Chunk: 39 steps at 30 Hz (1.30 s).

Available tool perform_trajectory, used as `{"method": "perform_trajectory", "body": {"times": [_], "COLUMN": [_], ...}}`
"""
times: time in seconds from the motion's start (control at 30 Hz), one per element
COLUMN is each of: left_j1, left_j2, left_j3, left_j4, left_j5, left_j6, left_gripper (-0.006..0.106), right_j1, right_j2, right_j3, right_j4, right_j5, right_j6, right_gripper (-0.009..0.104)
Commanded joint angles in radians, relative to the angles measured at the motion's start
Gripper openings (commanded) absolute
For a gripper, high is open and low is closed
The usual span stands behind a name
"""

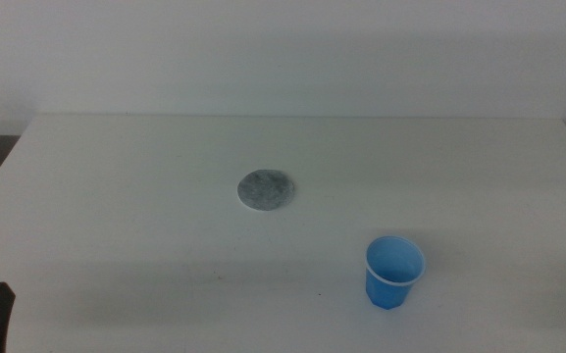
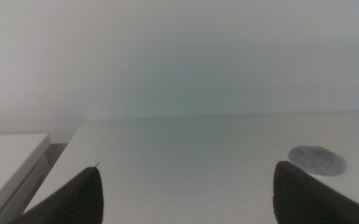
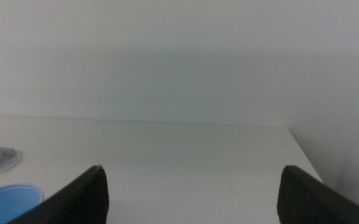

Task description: Place an empty cup on a cup mat.

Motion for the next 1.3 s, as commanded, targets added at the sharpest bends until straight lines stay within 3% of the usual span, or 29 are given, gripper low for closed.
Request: {"method": "perform_trajectory", "body": {"times": [0.0,0.17,0.37,0.5,0.6,0.97,1.27], "left_j1": [-0.001,-0.001,-0.001,-0.001,-0.001,-0.001,-0.001], "left_j2": [-0.004,-0.004,-0.004,-0.004,-0.004,-0.004,-0.004], "left_j3": [0.000,0.000,0.000,0.000,0.000,0.000,0.000], "left_j4": [-0.002,-0.002,-0.002,-0.002,-0.002,-0.002,-0.002], "left_j5": [-0.013,-0.013,-0.013,-0.013,-0.013,-0.013,-0.013], "left_j6": [-0.003,-0.003,-0.003,-0.003,-0.003,-0.003,-0.003], "left_gripper": [0.094,0.094,0.094,0.094,0.094,0.094,0.094], "right_j1": [0.001,0.001,0.003,0.003,0.003,0.003,0.005], "right_j2": [-0.004,0.167,0.490,0.671,0.760,0.840,1.026], "right_j3": [0.004,-0.153,-0.459,-0.684,-0.806,-0.889,-0.947], "right_j4": [-0.001,0.000,0.017,0.080,0.145,0.334,0.480], "right_j5": [-0.008,0.094,0.447,0.730,0.845,0.702,0.805], "right_j6": [-0.006,0.070,0.075,0.075,0.075,0.075,0.053], "right_gripper": [0.092,0.092,0.092,0.092,0.092,0.092,0.091]}}
